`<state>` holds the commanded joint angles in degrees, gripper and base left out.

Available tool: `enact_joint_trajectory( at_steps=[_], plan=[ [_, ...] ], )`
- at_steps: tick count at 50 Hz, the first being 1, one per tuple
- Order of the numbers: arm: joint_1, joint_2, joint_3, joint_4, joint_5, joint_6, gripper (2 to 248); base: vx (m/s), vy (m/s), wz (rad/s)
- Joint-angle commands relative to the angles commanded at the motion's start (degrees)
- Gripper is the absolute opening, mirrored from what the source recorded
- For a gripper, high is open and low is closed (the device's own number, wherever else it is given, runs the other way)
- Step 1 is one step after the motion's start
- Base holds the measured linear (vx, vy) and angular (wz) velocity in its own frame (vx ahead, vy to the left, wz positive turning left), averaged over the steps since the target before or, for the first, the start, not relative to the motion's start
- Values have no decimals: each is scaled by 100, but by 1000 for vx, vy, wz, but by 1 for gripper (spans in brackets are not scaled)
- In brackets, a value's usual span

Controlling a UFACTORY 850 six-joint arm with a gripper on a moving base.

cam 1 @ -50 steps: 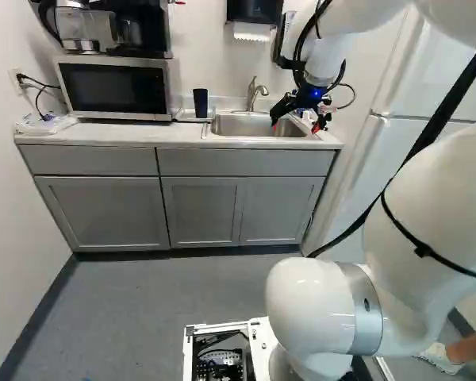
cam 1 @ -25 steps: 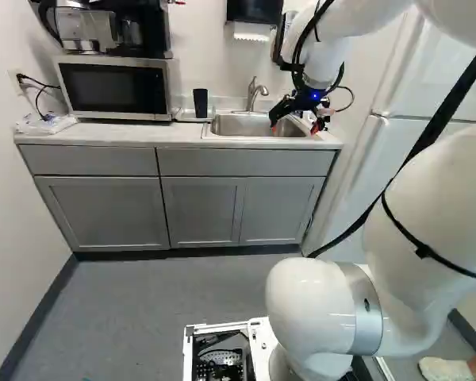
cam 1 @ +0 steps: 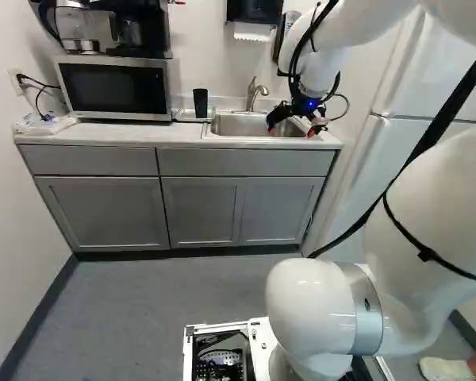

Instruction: Rinse the cup and place it in the tray

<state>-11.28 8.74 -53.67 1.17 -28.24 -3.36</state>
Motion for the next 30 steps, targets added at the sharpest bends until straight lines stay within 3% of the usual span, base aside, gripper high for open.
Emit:
enact_joint_trajectory(
  at_steps=[30],
  plan=[
    [189, 122, 816, -20, 1312, 56, 247, 0, 0, 0]
  ],
)
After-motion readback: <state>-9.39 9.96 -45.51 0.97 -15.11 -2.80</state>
